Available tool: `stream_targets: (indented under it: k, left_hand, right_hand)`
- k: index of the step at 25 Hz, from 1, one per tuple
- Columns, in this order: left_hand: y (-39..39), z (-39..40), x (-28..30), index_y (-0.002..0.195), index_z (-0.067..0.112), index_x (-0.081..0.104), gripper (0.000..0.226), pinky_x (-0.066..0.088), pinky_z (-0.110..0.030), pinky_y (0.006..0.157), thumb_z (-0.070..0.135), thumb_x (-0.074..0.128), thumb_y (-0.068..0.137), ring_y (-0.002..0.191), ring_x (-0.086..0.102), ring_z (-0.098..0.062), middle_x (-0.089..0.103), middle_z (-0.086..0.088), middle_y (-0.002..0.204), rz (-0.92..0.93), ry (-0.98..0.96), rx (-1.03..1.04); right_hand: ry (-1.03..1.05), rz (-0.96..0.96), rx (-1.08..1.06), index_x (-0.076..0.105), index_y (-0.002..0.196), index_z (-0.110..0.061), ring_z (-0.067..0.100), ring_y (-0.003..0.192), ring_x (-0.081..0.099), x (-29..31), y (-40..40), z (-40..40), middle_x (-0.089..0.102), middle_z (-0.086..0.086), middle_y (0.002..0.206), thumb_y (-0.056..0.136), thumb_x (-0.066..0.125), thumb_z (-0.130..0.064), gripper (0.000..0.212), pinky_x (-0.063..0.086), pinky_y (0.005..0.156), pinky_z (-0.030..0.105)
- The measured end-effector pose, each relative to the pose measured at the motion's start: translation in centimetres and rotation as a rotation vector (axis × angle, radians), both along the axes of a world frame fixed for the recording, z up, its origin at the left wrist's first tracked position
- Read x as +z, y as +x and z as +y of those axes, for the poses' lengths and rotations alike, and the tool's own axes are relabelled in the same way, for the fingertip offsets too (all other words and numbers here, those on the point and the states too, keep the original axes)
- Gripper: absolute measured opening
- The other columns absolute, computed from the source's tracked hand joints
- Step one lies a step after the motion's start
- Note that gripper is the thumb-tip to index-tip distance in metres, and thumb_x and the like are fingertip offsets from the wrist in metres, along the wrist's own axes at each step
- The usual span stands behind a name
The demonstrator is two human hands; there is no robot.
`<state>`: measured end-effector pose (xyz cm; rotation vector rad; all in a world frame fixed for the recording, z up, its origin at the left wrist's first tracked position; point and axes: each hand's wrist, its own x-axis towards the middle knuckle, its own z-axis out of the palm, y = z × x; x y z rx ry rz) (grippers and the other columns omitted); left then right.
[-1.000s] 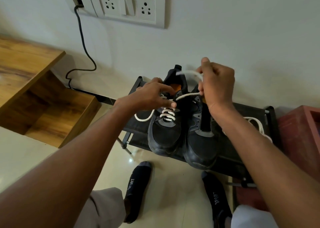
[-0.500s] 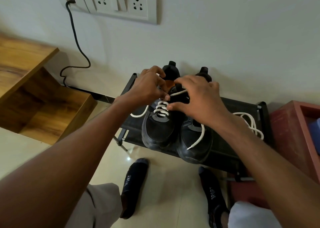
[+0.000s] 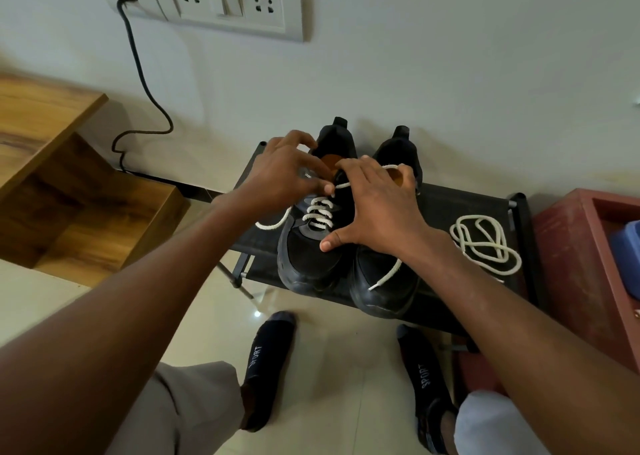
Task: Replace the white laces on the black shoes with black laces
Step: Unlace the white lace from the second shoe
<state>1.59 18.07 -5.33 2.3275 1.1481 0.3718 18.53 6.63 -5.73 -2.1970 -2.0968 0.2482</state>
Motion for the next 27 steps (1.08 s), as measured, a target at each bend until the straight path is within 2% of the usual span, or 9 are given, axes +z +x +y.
stream_targets:
  k: [3, 7, 9, 11, 16, 18, 20, 22, 27]
  left_hand:
    - [0.9, -0.6, -0.1, 0.101, 0.032, 0.082, 0.029, 0.033, -0.041, 0.11, 0.047, 0.086, 0.077, 0.141, 0.031, -0.021, 0.047, 0.011, 0.148, 0.108, -0.001, -0.024]
    - [1.2, -0.5, -0.3, 0.085, 0.03, 0.073, 0.027, 0.042, -0.032, 0.1, 0.03, 0.095, 0.07, 0.127, 0.051, -0.013, 0.065, 0.008, 0.129, -0.145, -0.184, 0.106]
    - [1.2, -1.1, -0.6, 0.087, 0.03, 0.065, 0.037, 0.046, -0.025, 0.087, 0.022, 0.096, 0.069, 0.11, 0.064, -0.011, 0.074, 0.001, 0.113, -0.307, -0.299, 0.186]
    - [1.3, -1.7, -0.8, 0.088, 0.029, 0.065, 0.036, 0.053, -0.027, 0.084, 0.018, 0.095, 0.072, 0.107, 0.069, -0.016, 0.073, -0.006, 0.114, -0.432, -0.401, 0.245]
    - [2.1, -2.6, -1.2, 0.07, 0.024, 0.079, 0.015, 0.058, -0.034, 0.087, 0.022, 0.093, 0.074, 0.111, 0.063, -0.015, 0.061, 0.004, 0.119, -0.416, -0.258, 0.458]
    - [2.4, -2.9, -0.6, 0.076, 0.014, 0.079, 0.011, 0.063, -0.035, 0.075, 0.019, 0.088, 0.081, 0.096, 0.073, -0.023, 0.071, -0.006, 0.104, -0.552, -0.364, 0.593]
    - [2.5, -3.6, 1.5, 0.093, 0.002, 0.076, 0.013, 0.059, -0.025, 0.056, 0.015, 0.079, 0.092, 0.082, 0.073, -0.026, 0.072, -0.01, 0.089, -0.626, -0.628, 0.755]
    - [2.1, -4.0, 3.0, 0.099, 0.003, 0.073, 0.016, 0.057, -0.025, 0.058, 0.018, 0.074, 0.096, 0.074, 0.067, -0.018, 0.071, -0.007, 0.087, -0.499, -0.67, 0.737]
    - [1.3, -5.1, 2.9, 0.111, 0.027, 0.076, 0.022, 0.056, -0.035, 0.087, 0.038, 0.076, 0.092, 0.096, 0.07, -0.01, 0.076, 0.007, 0.104, -0.087, -0.152, 0.365]
  right_hand:
    - [-0.007, -0.005, -0.009, 0.017, 0.162, -0.026, 0.02, 0.161, 0.012, -0.1, 0.1, 0.1, 0.024, -0.002, 0.17, 0.054, 0.077, -0.088, 0.138, 0.005, 0.123, 0.065]
    - [-0.016, -0.023, 0.005, 0.019, 0.162, -0.031, 0.021, 0.161, 0.011, -0.1, 0.0, 0.2, 0.023, -0.006, 0.17, 0.053, 0.074, -0.091, 0.136, 0.007, 0.123, 0.066]
    - [-0.013, -0.016, -0.003, 0.024, 0.159, -0.031, 0.022, 0.16, 0.013, 0.1, 0.0, 0.2, 0.026, -0.006, 0.169, 0.052, 0.075, -0.09, 0.133, 0.007, 0.123, 0.065]
    - [-0.015, -0.011, -0.011, 0.025, 0.158, -0.03, 0.023, 0.16, 0.013, 0.3, -0.1, 0.2, 0.028, -0.005, 0.168, 0.051, 0.077, -0.088, 0.132, 0.007, 0.123, 0.065]
    - [-0.012, 0.0, -0.01, 0.025, 0.158, -0.029, 0.022, 0.16, 0.015, 0.2, -0.2, 0.1, 0.028, -0.007, 0.168, 0.052, 0.08, -0.086, 0.132, 0.007, 0.122, 0.065]
    - [-0.009, -0.001, -0.018, 0.025, 0.158, -0.029, 0.022, 0.159, 0.016, 0.1, -0.1, 0.1, 0.029, -0.006, 0.168, 0.051, 0.08, -0.086, 0.132, 0.007, 0.122, 0.066]
    - [-0.005, -0.003, -0.016, 0.025, 0.158, -0.029, 0.023, 0.16, 0.016, 0.1, -0.2, 0.0, 0.029, -0.005, 0.168, 0.052, 0.08, -0.085, 0.133, 0.007, 0.122, 0.066]
    - [-0.001, -0.008, -0.008, 0.025, 0.159, -0.026, 0.024, 0.16, 0.016, 0.2, -0.3, 0.0, 0.029, -0.003, 0.168, 0.053, 0.08, -0.085, 0.133, 0.007, 0.122, 0.066]
    - [-0.009, -0.017, -0.008, 0.025, 0.159, -0.024, 0.023, 0.159, 0.017, 0.5, -0.6, -0.1, 0.029, -0.002, 0.168, 0.054, 0.081, -0.084, 0.134, 0.008, 0.122, 0.066]
